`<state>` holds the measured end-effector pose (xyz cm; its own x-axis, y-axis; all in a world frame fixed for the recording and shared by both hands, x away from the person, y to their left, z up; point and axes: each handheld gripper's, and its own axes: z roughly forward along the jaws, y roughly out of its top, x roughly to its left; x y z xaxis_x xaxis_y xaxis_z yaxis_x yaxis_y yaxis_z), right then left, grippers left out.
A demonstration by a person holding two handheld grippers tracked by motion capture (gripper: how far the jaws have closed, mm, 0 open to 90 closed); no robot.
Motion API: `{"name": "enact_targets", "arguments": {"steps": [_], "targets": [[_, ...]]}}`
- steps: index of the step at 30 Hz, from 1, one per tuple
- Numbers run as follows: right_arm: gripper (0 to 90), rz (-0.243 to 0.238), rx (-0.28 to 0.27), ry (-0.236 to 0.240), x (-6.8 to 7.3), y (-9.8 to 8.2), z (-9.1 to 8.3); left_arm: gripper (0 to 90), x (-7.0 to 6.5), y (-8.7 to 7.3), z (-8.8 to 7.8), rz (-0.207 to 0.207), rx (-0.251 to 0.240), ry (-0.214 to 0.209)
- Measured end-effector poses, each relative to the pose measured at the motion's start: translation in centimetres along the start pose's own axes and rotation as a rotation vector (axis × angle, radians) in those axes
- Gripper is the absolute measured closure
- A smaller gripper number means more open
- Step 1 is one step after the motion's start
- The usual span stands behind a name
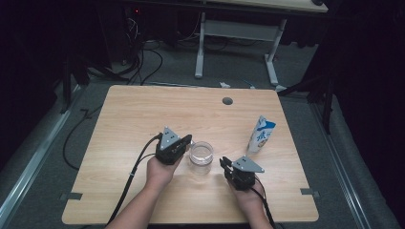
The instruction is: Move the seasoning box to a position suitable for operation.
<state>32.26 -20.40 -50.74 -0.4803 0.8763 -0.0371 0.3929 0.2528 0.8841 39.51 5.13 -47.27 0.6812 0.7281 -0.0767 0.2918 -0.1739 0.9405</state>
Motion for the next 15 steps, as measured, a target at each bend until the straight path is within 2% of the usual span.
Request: {"name": "enact_targets", "arguments": {"steps": [3,5,8,9,10,11,12,15], "targets": [[84.4,0.003,-0.003,0.003,0.1,1.0,0.3,89.9,-0.1,0.0,0.0,0.0,-0.005,-0.011],[85.7,0.003,-0.003,-0.002,0.1,1.4,0.4,89.9,-0.3,0.0,0.0,0.01,-0.005,-0.001],[89.9,0.041,-0.018,0.006,-0.4,2.3,0.8,90.0,-0.4,0.0,0.0,0.013,-0.002,0.006],[89.9,0.041,-0.018,0.006,-0.4,2.3,0.8,90.0,-0.4,0.0,0.0,0.013,-0.002,0.006],[90.0,0.061,-0.037,0.019,-0.3,2.0,0.6,90.0,-0.5,0.0,0.0,0.021,-0.004,0.011],[90.0,0.059,-0.03,0.028,-0.2,1.8,0.7,90.0,-0.5,0.0,0.1,0.02,-0.005,0.013],[90.0,0.038,-0.013,0.024,-0.1,1.7,0.7,90.0,-0.5,-0.1,0.1,0.016,-0.007,0.013],[90.0,0.04,-0.016,0.03,-0.1,1.3,0.5,90.0,-0.5,-0.1,0.1,0.019,-0.007,0.014]]}}
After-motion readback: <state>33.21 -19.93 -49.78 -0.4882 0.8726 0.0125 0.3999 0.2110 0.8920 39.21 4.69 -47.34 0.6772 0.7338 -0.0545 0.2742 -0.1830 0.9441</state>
